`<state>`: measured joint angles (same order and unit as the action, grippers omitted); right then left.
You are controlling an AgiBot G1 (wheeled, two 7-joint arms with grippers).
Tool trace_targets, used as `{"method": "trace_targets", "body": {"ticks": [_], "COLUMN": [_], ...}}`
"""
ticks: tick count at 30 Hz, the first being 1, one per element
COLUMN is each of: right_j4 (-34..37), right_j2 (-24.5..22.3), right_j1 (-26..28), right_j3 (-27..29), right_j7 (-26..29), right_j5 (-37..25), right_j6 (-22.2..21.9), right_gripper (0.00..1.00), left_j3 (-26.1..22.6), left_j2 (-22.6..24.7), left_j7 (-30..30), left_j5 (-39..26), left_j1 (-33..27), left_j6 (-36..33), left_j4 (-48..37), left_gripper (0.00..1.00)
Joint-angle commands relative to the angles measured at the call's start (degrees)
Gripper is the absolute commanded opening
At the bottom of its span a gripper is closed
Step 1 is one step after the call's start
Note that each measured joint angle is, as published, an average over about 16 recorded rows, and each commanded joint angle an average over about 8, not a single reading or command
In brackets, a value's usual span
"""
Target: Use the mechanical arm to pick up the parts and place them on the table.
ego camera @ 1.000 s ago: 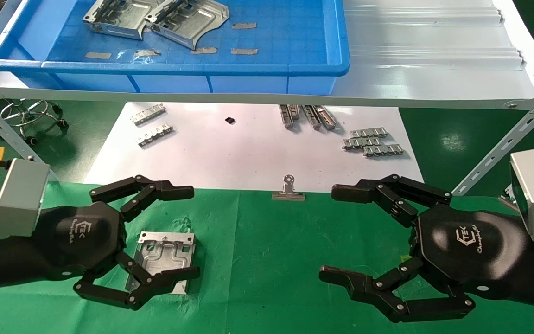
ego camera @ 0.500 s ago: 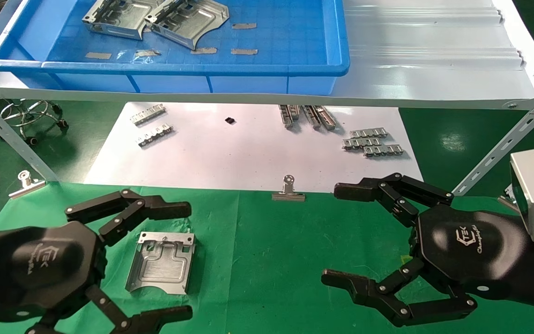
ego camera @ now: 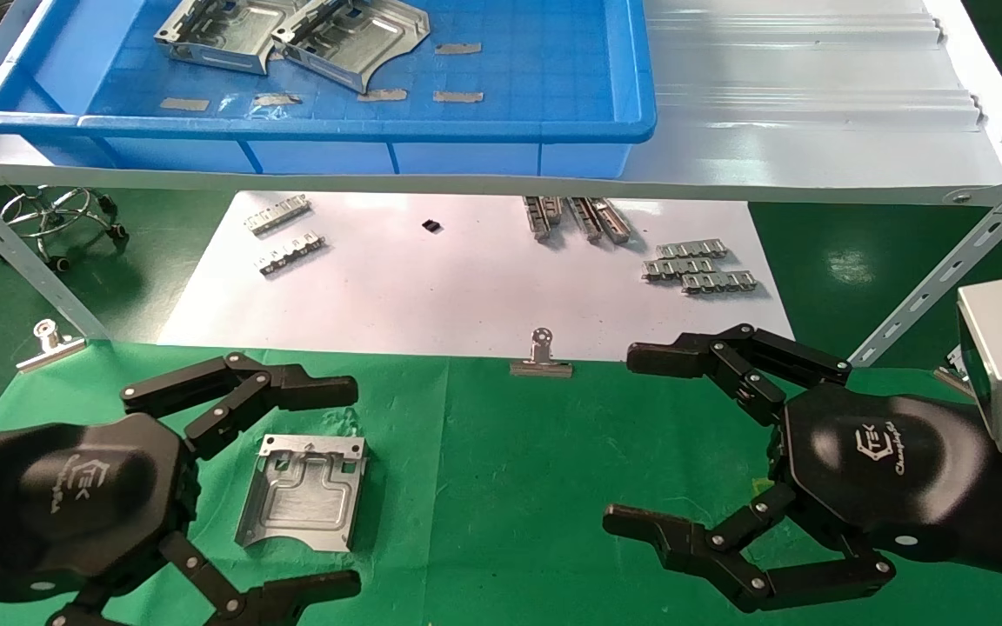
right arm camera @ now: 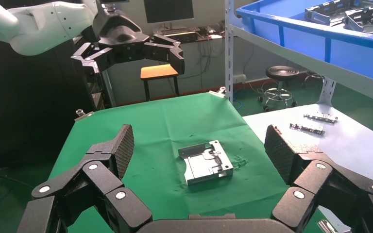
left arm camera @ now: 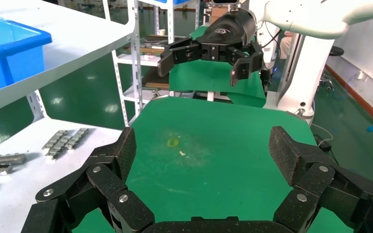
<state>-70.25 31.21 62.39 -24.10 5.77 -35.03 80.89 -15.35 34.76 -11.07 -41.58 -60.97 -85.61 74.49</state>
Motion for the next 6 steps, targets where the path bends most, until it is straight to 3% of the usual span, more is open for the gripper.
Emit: {"method": "trace_targets", "body": {"ticks": [1, 6], "right_j4": [0.0, 0.0], "right_j2": [0.0, 0.0], "right_j1": [0.0, 0.0], "right_j3": [0.0, 0.0], "right_j7": [0.0, 0.0], "right_j5": [0.0, 0.0], "right_j6": [0.0, 0.0], "right_gripper": [1.0, 1.0], "left_j3": [-0.2, -0.3], "left_j2": [0.1, 0.1], "left_j7": [0.1, 0.2], "left_j5": [0.0, -0.1], "left_j1": [-0.1, -0.3], "left_j6": [0.0, 0.0], "left_j4": [-0.2, -0.5], "left_gripper": [1.0, 1.0]}}
